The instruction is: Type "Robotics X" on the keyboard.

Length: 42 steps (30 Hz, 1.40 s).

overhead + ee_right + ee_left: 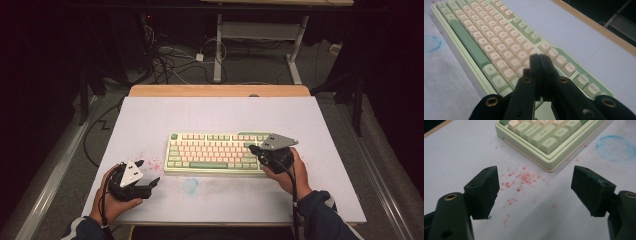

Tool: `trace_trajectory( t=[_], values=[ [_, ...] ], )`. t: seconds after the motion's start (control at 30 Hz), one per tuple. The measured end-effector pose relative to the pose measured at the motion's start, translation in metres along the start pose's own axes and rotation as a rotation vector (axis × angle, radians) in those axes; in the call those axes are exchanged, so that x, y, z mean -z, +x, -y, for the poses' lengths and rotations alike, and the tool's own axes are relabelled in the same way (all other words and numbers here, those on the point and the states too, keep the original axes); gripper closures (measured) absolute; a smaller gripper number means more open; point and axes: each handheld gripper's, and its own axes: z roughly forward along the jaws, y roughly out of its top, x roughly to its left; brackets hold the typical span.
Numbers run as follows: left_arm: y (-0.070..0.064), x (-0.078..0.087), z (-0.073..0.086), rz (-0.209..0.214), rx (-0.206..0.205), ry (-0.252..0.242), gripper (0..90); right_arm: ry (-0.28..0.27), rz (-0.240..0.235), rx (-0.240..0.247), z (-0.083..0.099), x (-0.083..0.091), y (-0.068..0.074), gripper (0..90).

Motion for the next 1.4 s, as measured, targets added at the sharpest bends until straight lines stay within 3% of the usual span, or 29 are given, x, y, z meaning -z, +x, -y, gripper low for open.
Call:
trace_trajectory(
  t=[0.43,0.77,1.23,1.4],
  values=[
    [-0.001,0.000,0.004,-0.012,-0.024,0.018,21.2,0.021,-0.038,0.027,-0.022,-0.029,0.007,90.0],
    [-0.001,-0.001,0.004,-0.005,-0.011,0.024,21.2,0.085,-0.074,0.071,-0.033,-0.062,0.020,90.0],
    [-0.002,0.000,0.006,0.003,-0.028,0.041,21.3,0.154,-0.065,0.093,-0.034,-0.084,0.024,90.0],
    [-0.003,0.000,0.007,0.004,-0.028,0.044,21.2,0.168,-0.056,0.080,-0.031,-0.089,0.022,90.0]
  ],
)
